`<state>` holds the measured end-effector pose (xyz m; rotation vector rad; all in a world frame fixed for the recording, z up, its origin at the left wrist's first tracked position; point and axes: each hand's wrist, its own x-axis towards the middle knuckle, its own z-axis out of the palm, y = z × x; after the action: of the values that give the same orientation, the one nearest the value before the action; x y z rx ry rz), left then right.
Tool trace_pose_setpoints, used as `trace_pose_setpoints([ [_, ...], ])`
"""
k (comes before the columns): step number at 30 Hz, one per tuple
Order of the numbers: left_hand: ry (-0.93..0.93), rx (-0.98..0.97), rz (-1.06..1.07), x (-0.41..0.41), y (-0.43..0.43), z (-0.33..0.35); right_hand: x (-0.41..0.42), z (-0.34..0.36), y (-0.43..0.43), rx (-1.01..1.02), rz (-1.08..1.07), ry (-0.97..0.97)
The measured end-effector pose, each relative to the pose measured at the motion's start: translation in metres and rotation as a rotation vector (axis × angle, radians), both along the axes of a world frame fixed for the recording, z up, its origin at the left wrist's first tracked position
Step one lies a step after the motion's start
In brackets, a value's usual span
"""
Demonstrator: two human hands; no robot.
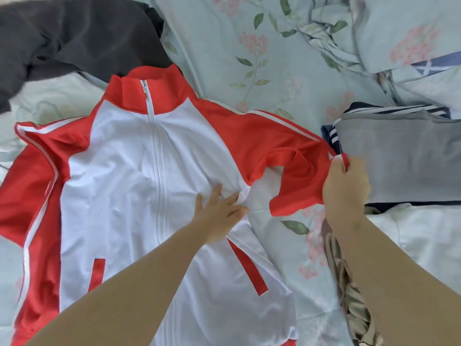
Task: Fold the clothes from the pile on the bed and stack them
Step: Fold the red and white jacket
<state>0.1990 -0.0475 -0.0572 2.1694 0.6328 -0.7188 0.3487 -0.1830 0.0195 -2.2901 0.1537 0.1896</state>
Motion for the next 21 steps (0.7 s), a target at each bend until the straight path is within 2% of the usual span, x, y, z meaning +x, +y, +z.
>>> trace_pose_setpoints([
  [2, -0.093, -0.321, 0.373, -0.003, 0.017, 0.016, 0.01, 0.017, 0.023, 0.087, 0.051, -0.057],
  [5, -0.344, -0.684, 0.955, -0.014, 0.049, 0.049, 0.007, 0.046, 0.066, 0.449, 0.169, 0.046],
  [6, -0.419, -0.793, 1.139, -0.02, 0.062, 0.056, 0.0, 0.057, 0.082, 0.618, 0.263, 0.176],
  [8, -0.578, -0.982, 1.447, -0.035, 0.084, 0.065, -0.021, 0.082, 0.112, 0.897, 0.495, 0.573],
  [9, -0.653, -1.046, 1.546, -0.043, 0.093, 0.068, -0.03, 0.091, 0.123, 0.936, 0.595, 0.726],
  [11, -0.733, -1.112, 1.681, -0.062, 0.103, 0.072, -0.041, 0.088, 0.139, 0.869, 0.642, 0.799],
  [13, -0.698, -1.087, 1.762, -0.076, 0.11, 0.068, -0.046, 0.068, 0.143, 0.716, 0.485, 0.722],
  [15, -0.541, -0.966, 1.771, -0.085, 0.114, 0.056, -0.049, 0.033, 0.133, 0.491, 0.318, 0.609],
  [18, -0.383, -0.737, 1.718, -0.084, 0.114, 0.035, -0.058, -0.02, 0.104, 0.174, 0.244, 0.411],
  [21, -0.341, -0.417, 1.672, -0.068, 0.114, 0.021, -0.064, -0.047, 0.088, 0.125, 0.117, 0.392],
])
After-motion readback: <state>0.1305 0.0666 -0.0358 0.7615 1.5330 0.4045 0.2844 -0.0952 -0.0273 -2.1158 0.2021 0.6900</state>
